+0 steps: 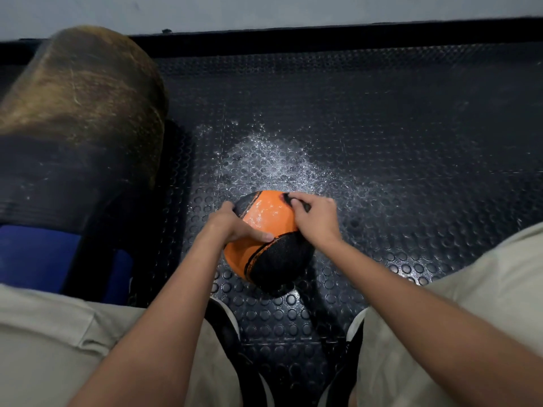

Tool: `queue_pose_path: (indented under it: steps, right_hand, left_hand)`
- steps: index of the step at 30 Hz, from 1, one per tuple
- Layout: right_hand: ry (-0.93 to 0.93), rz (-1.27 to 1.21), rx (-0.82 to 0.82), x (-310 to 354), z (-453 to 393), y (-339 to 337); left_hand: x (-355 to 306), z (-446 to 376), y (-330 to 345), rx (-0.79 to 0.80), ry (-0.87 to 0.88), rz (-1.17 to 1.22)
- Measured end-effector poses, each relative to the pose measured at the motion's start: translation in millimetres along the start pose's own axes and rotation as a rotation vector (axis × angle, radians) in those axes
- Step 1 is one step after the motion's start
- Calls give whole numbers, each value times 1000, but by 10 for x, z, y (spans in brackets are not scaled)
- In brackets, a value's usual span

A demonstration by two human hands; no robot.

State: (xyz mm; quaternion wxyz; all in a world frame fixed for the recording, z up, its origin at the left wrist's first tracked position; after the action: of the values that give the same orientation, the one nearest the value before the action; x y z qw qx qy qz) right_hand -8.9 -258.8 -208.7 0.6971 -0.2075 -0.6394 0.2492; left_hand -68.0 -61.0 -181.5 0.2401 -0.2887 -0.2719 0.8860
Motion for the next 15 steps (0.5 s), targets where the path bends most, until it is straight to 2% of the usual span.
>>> queue_pose_path:
  steps: [2,3,7,10,12,15]
  right_hand:
    - [151,-46,-24,-143,-77,-6]
    - [154,-42,-33,-151,-85,-3]
    - [-54,27,34,26,50,80]
    - [-226,62,121,130,81,93]
    - [-137,13,73,24,17,35]
    - [170,-90,-27,-249,-56,-30]
  left_hand:
    - [4,11,5,1,-25,-11]
    - [5,4,10,5,-39,-12]
    - [-19,-95,25,59,16,-11]
    - [-50,-39,-42,27,74,-25]
    - [-45,-26,-65,9,96,16]
    - [-34,-3,-74,-25,117,56]
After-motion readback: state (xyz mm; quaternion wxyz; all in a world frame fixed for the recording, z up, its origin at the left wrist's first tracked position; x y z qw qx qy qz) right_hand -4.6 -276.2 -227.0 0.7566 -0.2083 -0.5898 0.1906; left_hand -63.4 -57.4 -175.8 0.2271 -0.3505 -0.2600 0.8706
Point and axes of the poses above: each hand's wrist, its own z-axis away from the middle knuckle, its own y-axis out of the palm, x = y × z, the point moved 5 cm from there along -z, towards the middle knuckle, and after that the axes turned 1 degree about -x, right-handed, at the moved point
